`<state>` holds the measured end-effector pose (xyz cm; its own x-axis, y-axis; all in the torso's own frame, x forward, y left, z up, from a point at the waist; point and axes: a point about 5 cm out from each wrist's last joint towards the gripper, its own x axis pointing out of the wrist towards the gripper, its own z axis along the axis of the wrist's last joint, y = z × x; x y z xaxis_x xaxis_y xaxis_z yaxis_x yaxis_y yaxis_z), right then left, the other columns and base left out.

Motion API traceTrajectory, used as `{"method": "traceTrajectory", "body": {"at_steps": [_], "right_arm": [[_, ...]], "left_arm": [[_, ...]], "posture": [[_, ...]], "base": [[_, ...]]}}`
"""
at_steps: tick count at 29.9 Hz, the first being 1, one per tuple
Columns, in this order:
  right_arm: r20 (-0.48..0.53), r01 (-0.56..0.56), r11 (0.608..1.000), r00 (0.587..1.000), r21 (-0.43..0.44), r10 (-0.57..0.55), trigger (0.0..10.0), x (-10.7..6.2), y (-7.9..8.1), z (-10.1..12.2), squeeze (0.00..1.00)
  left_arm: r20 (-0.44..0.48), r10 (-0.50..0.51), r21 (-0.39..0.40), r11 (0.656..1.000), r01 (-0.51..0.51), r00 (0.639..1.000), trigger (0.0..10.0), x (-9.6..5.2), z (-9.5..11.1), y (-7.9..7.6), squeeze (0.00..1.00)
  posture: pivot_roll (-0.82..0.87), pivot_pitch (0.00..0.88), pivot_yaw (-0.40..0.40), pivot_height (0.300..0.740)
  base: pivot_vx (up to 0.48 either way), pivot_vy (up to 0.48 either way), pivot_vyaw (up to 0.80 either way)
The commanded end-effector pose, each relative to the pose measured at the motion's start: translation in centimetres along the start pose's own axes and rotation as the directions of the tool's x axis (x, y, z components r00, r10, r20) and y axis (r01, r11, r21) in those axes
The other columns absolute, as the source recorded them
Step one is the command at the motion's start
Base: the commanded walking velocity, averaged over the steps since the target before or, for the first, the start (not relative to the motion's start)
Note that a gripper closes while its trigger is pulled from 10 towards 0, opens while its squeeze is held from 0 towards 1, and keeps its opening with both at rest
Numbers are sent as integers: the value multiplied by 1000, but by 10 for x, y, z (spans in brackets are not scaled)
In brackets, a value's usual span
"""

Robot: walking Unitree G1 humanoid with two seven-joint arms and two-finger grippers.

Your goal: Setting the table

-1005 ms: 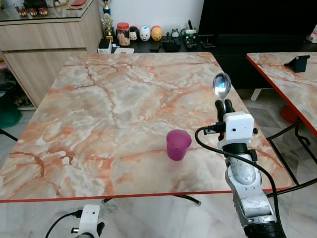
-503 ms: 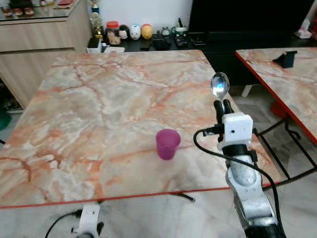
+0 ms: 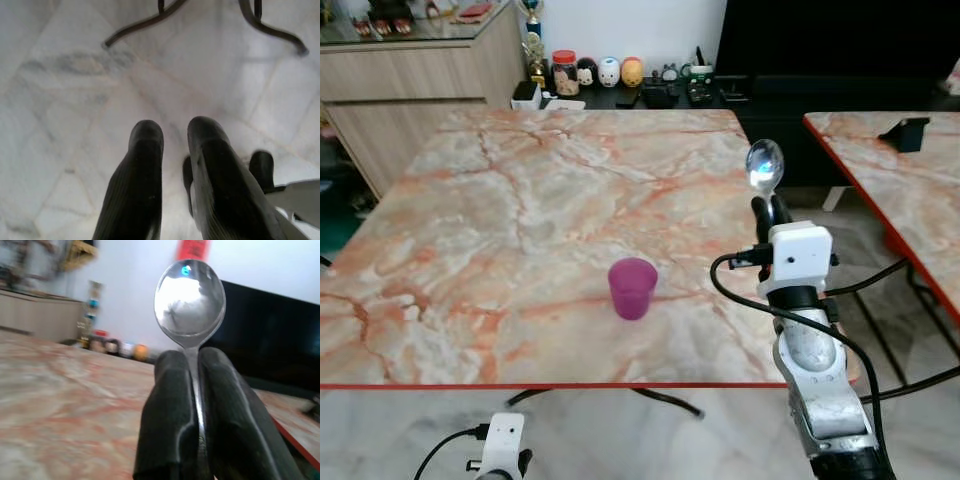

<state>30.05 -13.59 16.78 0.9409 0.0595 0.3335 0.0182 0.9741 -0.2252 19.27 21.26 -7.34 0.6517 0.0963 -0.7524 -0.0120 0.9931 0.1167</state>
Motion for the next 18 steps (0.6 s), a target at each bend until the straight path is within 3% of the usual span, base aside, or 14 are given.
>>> {"method": "traceTrajectory", "body": {"at_steps": [1,18], "right_arm": [[13,8,1000,1000,-5,-8,10000,2,-3,4,0],[23,18,1000,1000,-2,-18,10000,8,-6,7,0]], "left_arm": [[-14,4,7,1000,-4,1000,10000,0,-2,2,0],[-15,4,5,1000,-4,1000,10000,0,-2,1,0]], "posture": [[-5,0,-14,740],[-4,0,-19,740]], "base": [[0,-315,0],[0,-315,0]]}}
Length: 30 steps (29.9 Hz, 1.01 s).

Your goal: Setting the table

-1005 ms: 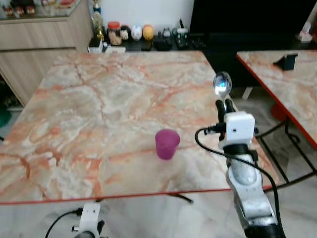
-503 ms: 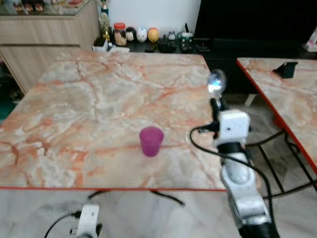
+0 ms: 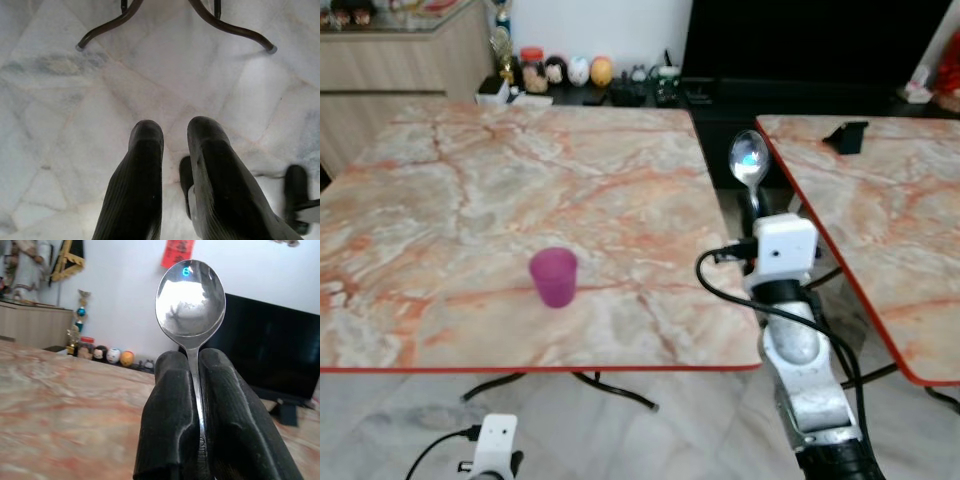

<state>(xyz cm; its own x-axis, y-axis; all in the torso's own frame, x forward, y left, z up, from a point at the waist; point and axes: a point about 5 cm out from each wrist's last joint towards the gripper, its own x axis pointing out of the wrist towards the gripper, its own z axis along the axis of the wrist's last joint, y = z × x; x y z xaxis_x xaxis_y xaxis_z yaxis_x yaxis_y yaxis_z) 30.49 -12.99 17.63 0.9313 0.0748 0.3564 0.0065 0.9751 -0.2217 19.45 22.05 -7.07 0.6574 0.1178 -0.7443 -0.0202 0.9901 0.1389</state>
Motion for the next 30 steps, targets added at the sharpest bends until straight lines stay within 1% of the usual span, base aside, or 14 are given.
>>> {"method": "traceTrajectory", "body": {"at_steps": [1,8,11,14,21,30], "right_arm": [[-3,28,1000,1000,-12,-28,10000,0,-11,-1,0],[-6,42,999,999,-13,-42,10000,2,-15,-1,0],[-6,37,999,999,-8,-37,10000,2,-14,-1,0],[-13,41,999,999,23,-41,10000,3,-13,-1,0],[-5,27,1000,1000,17,-27,10000,5,-11,1,0],[-3,18,999,1000,38,-18,10000,7,-10,3,0]], "left_arm": [[-23,-17,-5,1000,17,1000,10000,0,-5,-8,0],[-24,-14,-6,1000,14,1000,10000,-1,-5,-8,0],[-25,-14,-6,1000,14,1000,10000,-1,-6,-8,0],[-25,-16,-7,1000,16,1000,10000,-1,-6,-7,0],[-25,-18,3,1000,18,1000,10000,-1,-6,-7,0],[-26,-17,6,1000,18,1000,10000,-1,-6,-6,0]], "posture": [[-3,0,-20,740],[-6,0,-19,740],[-6,0,-19,740],[-7,0,-16,740],[-6,0,-13,740],[-9,0,-11,740]], "base": [[0,-315,0],[0,-314,0],[0,-315,0],[0,-315,0],[0,-314,0],[0,-312,0]]}}
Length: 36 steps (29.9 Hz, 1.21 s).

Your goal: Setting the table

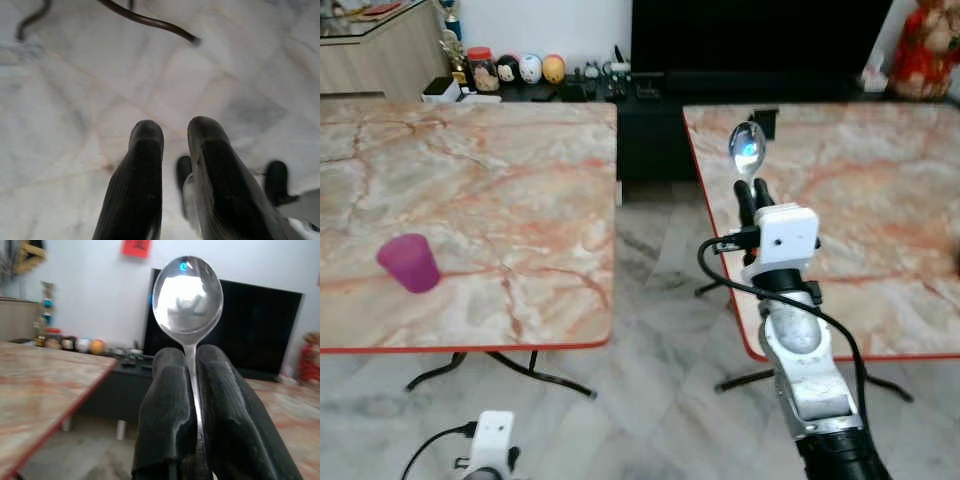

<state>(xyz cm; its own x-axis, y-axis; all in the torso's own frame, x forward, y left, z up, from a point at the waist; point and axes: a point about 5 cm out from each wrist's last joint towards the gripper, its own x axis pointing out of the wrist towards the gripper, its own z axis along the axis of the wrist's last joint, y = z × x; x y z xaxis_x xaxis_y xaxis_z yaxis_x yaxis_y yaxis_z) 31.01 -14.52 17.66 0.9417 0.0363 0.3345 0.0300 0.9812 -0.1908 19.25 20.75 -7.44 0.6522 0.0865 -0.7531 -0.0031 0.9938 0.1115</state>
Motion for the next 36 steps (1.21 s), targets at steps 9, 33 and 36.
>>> {"method": "traceTrajectory", "body": {"at_steps": [9,33,36], "right_arm": [[38,-15,1000,999,23,14,10000,6,5,12,0],[7,10,999,1000,47,-11,10000,4,2,7,0],[7,-1,999,1000,42,0,10000,3,3,7,0]], "left_arm": [[-20,13,16,1000,-13,1000,10000,-1,-3,7,0],[-33,24,21,1000,-24,999,10000,-3,-9,7,0],[-35,26,20,999,-25,999,10000,-3,-10,6,0]], "posture": [[-13,0,-17,740],[-32,0,-18,740],[-29,0,-19,740]], "base": [[0,-312,0],[0,-315,0],[0,-316,0]]}}
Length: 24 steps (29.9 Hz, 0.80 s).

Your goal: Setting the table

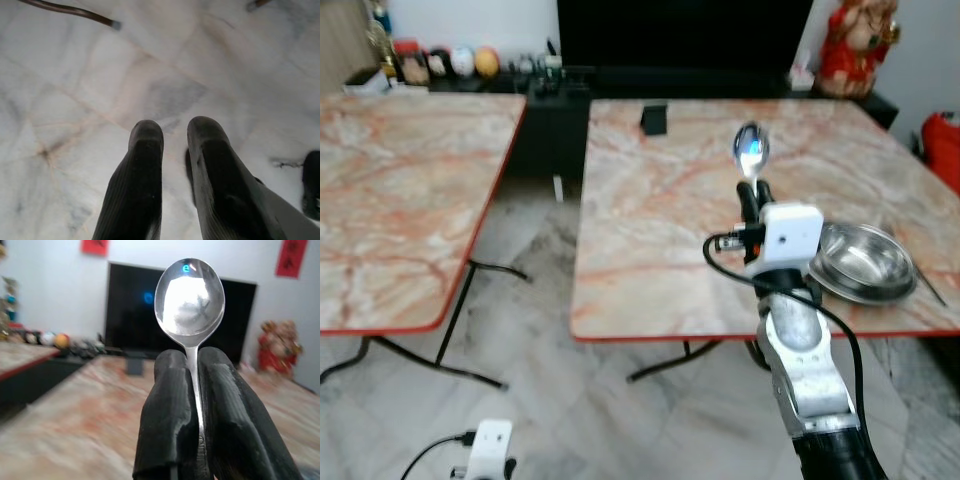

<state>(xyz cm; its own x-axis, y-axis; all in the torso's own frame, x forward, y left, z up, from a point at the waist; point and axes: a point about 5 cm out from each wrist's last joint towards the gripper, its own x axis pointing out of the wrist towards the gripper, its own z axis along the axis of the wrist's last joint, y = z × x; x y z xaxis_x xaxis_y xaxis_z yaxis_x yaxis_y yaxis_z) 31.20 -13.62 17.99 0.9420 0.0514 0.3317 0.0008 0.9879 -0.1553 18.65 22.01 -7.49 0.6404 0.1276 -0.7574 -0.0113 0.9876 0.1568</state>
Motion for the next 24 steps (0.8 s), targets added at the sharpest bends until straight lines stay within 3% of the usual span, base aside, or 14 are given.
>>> {"method": "traceTrajectory", "body": {"at_steps": [1,24], "right_arm": [[8,15,1000,1000,-1,-15,10000,0,-5,3,0],[9,62,998,998,-12,-62,10000,6,-17,5,0]], "left_arm": [[-20,-15,-3,1000,15,1000,10000,0,-4,-6,0],[-10,-9,-12,1000,9,1000,10000,1,0,-4,0]], "posture": [[-29,0,-19,740],[-29,0,-3,740]], "base": [[0,-315,0],[0,-316,0]]}}
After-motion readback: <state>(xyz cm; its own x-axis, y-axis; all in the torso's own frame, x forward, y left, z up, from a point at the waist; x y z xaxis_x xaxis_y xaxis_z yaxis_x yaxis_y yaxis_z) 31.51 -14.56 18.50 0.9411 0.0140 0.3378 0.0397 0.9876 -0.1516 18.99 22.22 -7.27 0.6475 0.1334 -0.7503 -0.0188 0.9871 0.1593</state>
